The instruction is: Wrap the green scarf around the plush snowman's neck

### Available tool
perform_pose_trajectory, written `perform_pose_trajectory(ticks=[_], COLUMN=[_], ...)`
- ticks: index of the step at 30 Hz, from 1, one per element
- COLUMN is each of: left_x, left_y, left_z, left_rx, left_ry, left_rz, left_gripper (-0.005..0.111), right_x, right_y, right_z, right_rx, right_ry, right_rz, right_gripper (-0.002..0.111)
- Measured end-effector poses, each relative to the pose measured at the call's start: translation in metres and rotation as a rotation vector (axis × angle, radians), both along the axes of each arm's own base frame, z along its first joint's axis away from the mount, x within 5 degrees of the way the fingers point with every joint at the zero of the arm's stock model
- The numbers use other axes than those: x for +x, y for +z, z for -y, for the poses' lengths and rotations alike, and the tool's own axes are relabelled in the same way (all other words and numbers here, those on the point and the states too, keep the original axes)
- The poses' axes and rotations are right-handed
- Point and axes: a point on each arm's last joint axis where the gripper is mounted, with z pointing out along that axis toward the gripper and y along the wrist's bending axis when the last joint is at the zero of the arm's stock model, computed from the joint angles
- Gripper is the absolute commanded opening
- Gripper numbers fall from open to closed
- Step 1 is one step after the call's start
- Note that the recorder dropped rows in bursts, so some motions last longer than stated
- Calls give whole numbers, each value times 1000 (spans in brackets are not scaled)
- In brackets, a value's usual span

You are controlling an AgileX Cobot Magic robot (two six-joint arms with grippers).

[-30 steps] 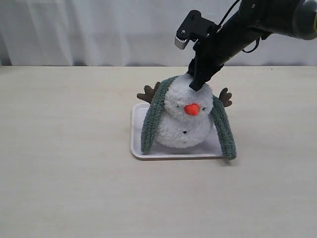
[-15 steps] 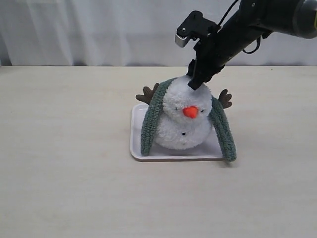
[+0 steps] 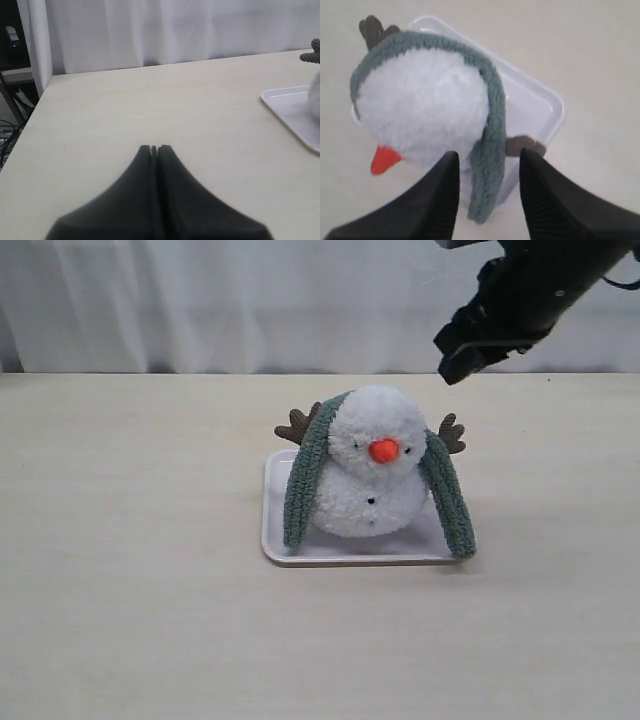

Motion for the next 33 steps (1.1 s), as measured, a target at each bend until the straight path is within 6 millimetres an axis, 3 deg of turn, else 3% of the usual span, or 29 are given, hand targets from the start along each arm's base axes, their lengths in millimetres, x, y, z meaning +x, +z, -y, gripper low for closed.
perform_pose_trajectory(ticks=[4,9,16,22,28,33], left_x=[0,0,0,0,0,0], left_y=[0,0,0,0,0,0], left_z=[0,0,0,0,0,0], left_rx=[0,0,0,0,0,0], left_ry=[0,0,0,0,0,0], left_rz=[0,0,0,0,0,0], left_gripper=[0,0,0,0,0,0], right_x=[-21,-45,-66,-86,-78,-60], right_y=[-13,-46,-50,-51,-29,-20], right_z=[17,11,-48,-104,-128,-132], right_rx=[83,198,296,152,199,270], right_ry=[-9,47,193,306,76,-163], right_rz=[-80,-113,-121,15,203,175], right_gripper=[38,38,38,38,38,38])
